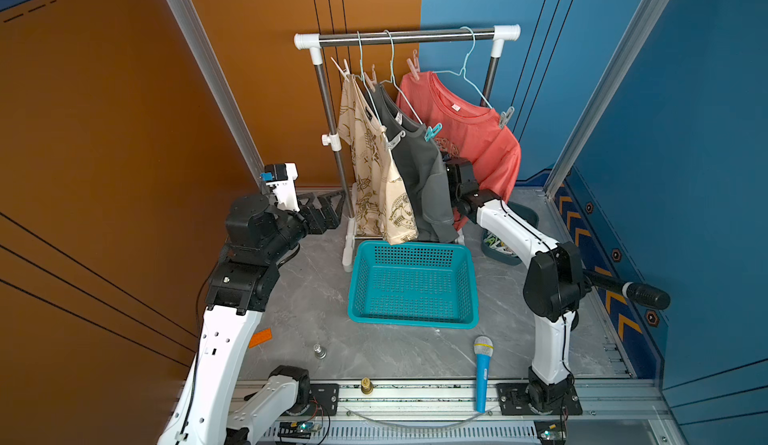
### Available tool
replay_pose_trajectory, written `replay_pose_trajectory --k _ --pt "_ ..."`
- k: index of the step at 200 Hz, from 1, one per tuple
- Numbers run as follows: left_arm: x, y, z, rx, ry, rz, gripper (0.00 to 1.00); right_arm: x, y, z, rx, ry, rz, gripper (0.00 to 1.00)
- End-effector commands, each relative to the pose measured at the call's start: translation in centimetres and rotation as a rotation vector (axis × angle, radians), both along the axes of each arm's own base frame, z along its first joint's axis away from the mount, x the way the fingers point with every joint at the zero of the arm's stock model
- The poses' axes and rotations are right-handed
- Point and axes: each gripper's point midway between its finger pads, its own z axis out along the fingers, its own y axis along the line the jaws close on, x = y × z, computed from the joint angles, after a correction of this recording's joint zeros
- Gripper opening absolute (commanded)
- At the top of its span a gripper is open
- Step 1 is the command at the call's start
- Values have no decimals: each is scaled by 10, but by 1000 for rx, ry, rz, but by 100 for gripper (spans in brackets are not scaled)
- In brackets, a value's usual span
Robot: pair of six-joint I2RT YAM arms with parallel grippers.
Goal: Use clothespins to secure the t-shirt on both sides of the hanger
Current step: Adjust the T-shirt at the clothesline.
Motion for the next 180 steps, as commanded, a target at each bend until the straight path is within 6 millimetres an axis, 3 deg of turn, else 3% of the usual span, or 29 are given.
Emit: replay_pose_trajectory --k 1,11,21,32,38,68,108,132,145,146,149,151,180 --pt "-3 0 6 -18 -23 -12 97 -3 3 17 50 15 36 27" --pt "-4 0 7 -19 -26 -11 97 -9 1 9 33 42 42 53" --pt "-6 2 7 -20 -30 -5 97 -18 -3 -4 7 71 40 63" --pt "-6 3 6 -21 -29 1 97 -28 -10 -9 -18 84 25 66" --pt "-6 3 6 -22 -27 0 97 -38 -16 -27 -39 117 19 67" --pt "-4 10 -5 8 -9 37 98 -87 -38 -45 -78 153 1 69" --pt "5 41 -47 115 23 208 97 -165 -70 -28 -138 61 -63 70" --pt "6 45 -61 144 -13 229 97 -207 -108 -14 -137 -17 -166 71" --pt "6 62 -89 180 -8 322 97 -228 -131 -16 -146 -63 -227 73" --pt "6 63 -88 180 -17 330 97 -229 -133 -16 -147 -68 -233 74" --pt "6 66 -91 185 -27 349 97 -233 -139 -17 -154 -82 -254 94" --pt "4 69 -93 186 -35 365 97 -236 -143 -19 -158 -90 -267 99" --pt "-5 96 -135 225 -87 512 97 -263 -209 -29 -244 -203 -497 100"
